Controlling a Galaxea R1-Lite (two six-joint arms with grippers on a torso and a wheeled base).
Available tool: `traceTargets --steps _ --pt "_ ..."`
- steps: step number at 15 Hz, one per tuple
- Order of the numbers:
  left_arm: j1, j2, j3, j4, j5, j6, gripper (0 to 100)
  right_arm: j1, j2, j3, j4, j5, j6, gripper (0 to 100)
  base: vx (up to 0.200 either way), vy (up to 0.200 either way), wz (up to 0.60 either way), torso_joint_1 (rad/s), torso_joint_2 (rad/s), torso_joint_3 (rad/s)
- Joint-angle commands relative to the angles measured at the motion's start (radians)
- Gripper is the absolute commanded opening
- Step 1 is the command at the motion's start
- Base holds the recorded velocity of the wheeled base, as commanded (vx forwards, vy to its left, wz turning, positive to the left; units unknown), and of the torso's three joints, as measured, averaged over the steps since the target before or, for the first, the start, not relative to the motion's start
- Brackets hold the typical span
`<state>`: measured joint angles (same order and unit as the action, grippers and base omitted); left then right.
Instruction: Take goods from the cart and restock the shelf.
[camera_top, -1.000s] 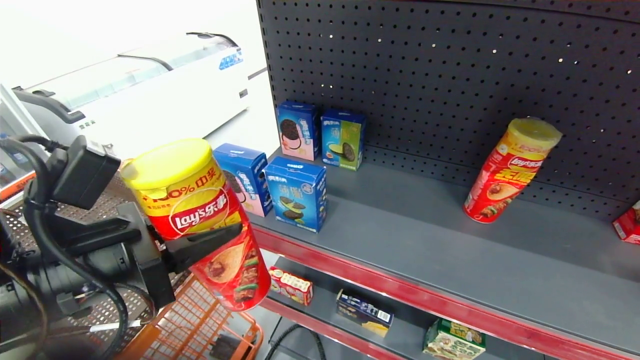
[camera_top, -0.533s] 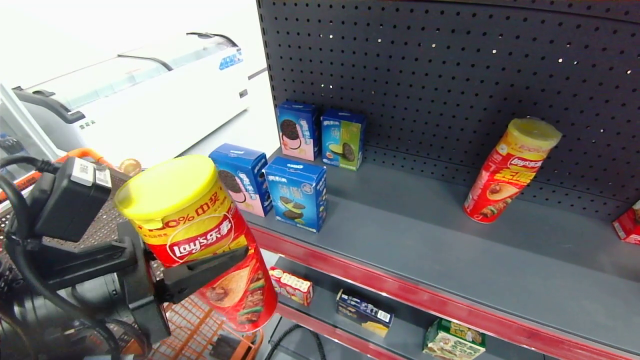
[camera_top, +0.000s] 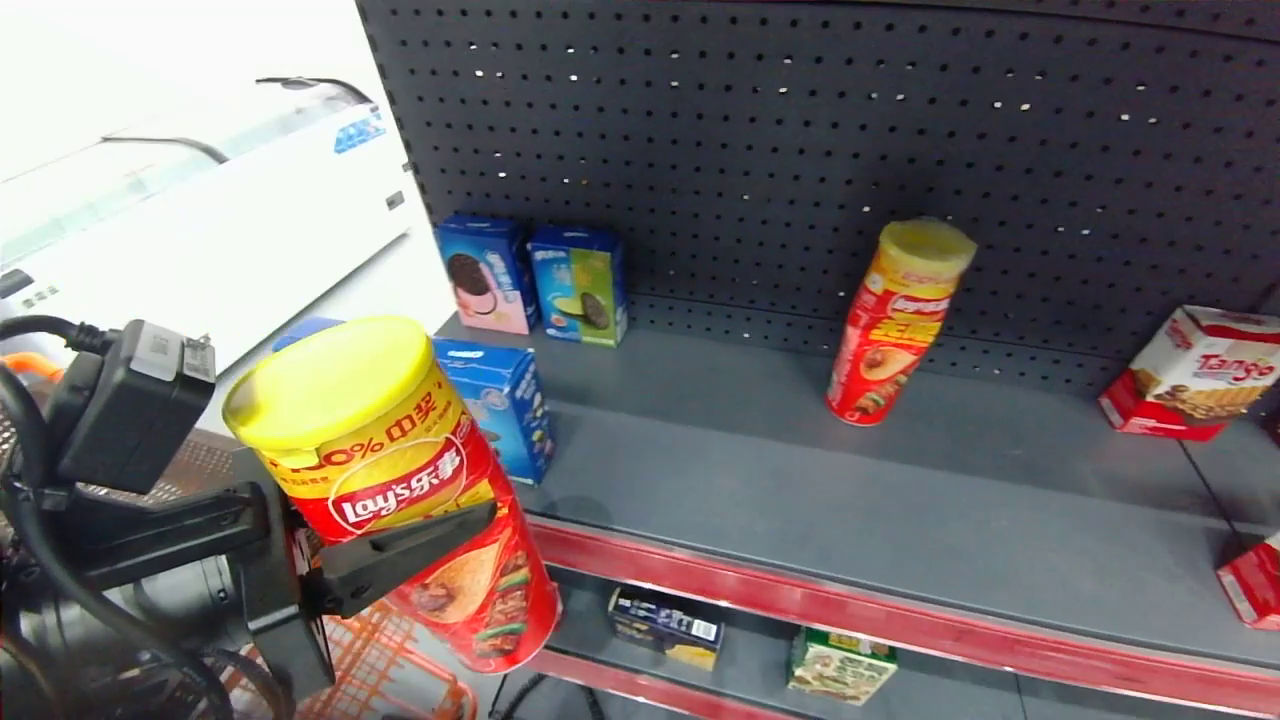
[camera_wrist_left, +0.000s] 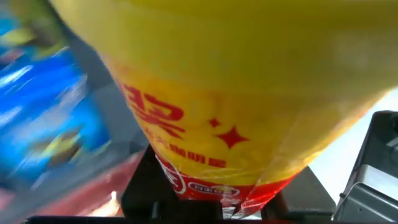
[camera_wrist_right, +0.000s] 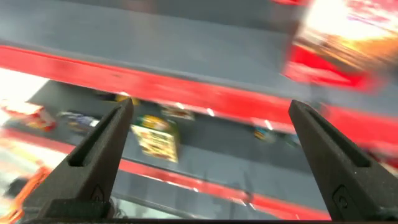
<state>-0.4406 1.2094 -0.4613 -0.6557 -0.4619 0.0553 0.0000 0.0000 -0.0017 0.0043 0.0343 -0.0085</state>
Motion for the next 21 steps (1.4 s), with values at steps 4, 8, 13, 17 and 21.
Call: traceTargets --steps 4,8,13,17,21 --pt "0.002 0.002 -0.005 -0.001 0.0 -0.002 0 0.0 0.0 0.0 0.0 0.001 -0.002 100 0.0 0.0 -0.6 0.002 0.0 0.0" --pt "0.005 0.002 0.003 -0.001 0.003 -0.002 0 0.0 0.0 0.0 0.0 -0.001 0.001 100 0.0 0.0 -0.15 0.001 0.0 0.001" --pt "0.007 0.001 -0.002 -0.002 0.003 -0.002 0 0.0 0.0 0.0 0.0 -0.001 0.001 100 0.0 0.0 0.0 0.0 0.0 0.0" --pt "0.0 -0.008 0.007 -0.004 0.003 0.0 0 0.0 0.0 0.0 0.0 -0.004 0.001 100 0.0 0.0 0.15 0.002 0.0 0.002" --pt "0.0 -0.011 0.007 -0.002 0.003 -0.002 0 0.0 0.0 0.0 0.0 -0.005 0.004 100 0.0 0.0 0.0 0.0 0.0 0.0"
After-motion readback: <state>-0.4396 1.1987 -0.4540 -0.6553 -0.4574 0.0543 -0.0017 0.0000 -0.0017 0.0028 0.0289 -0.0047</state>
